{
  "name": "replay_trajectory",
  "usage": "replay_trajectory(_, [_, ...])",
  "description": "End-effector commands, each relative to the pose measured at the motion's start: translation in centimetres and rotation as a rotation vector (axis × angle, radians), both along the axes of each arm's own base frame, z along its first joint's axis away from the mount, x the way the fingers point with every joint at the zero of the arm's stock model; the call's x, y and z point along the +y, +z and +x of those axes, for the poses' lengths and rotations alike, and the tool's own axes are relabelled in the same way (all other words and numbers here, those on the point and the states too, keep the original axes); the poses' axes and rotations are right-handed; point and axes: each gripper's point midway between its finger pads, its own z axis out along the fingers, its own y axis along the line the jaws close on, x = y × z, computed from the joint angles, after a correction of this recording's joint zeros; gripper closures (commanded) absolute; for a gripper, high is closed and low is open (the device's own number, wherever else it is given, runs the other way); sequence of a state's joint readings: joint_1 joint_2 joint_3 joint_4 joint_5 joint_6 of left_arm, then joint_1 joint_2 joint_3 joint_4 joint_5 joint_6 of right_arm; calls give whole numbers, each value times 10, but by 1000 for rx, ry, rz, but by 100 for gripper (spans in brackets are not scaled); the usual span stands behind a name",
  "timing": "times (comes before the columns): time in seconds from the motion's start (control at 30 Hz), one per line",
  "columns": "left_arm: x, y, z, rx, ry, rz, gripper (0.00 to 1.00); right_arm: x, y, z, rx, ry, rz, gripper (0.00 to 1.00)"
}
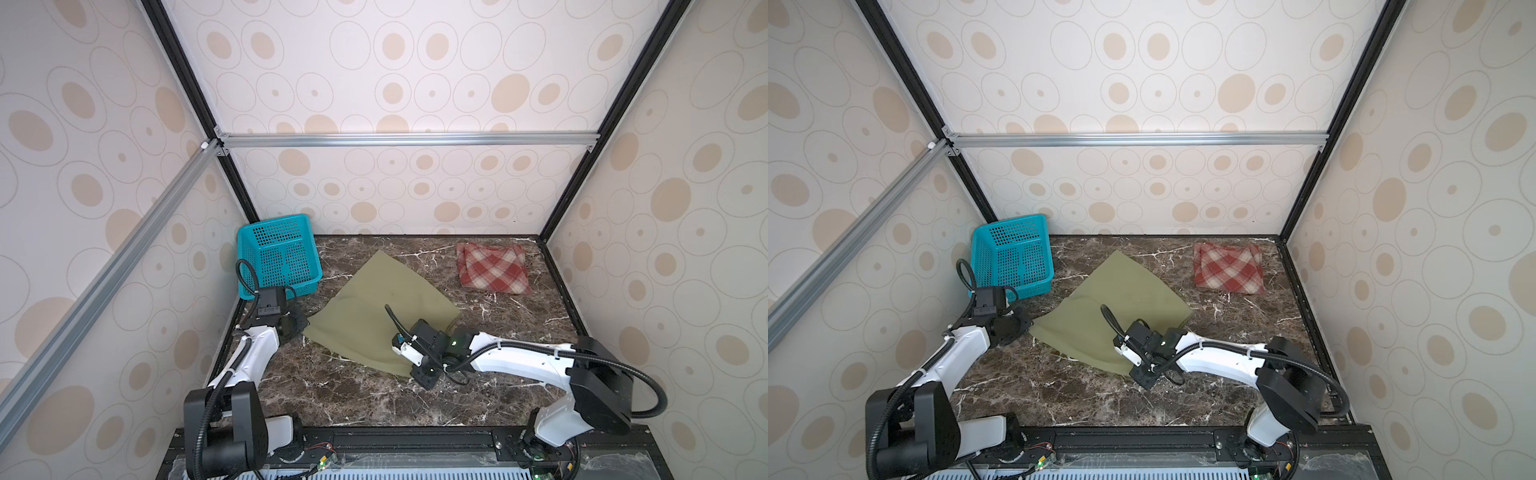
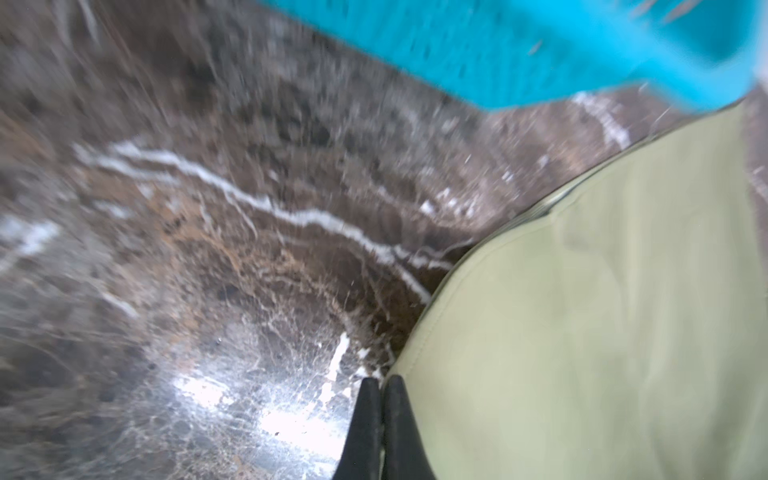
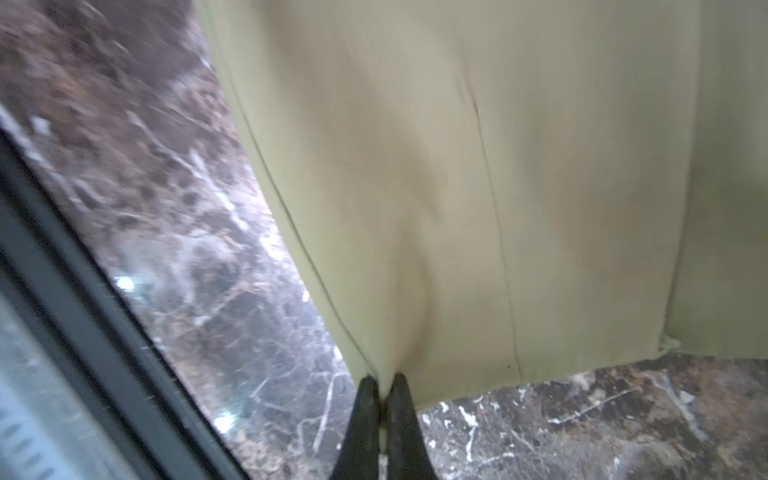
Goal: Fold and stack the skirts
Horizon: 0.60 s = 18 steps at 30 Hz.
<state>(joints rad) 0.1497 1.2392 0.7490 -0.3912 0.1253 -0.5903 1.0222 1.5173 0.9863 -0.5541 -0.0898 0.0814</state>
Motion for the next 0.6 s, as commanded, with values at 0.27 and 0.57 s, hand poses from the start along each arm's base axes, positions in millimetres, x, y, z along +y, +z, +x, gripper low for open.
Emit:
replay_trajectory(0.27, [29,91,-4,-128,90,146,100,27,45,-48,202,60,206,100])
replay_trajectory(0.57, [33,137,-6,-186,80,194,100,47,58,-76,330,94,338,100])
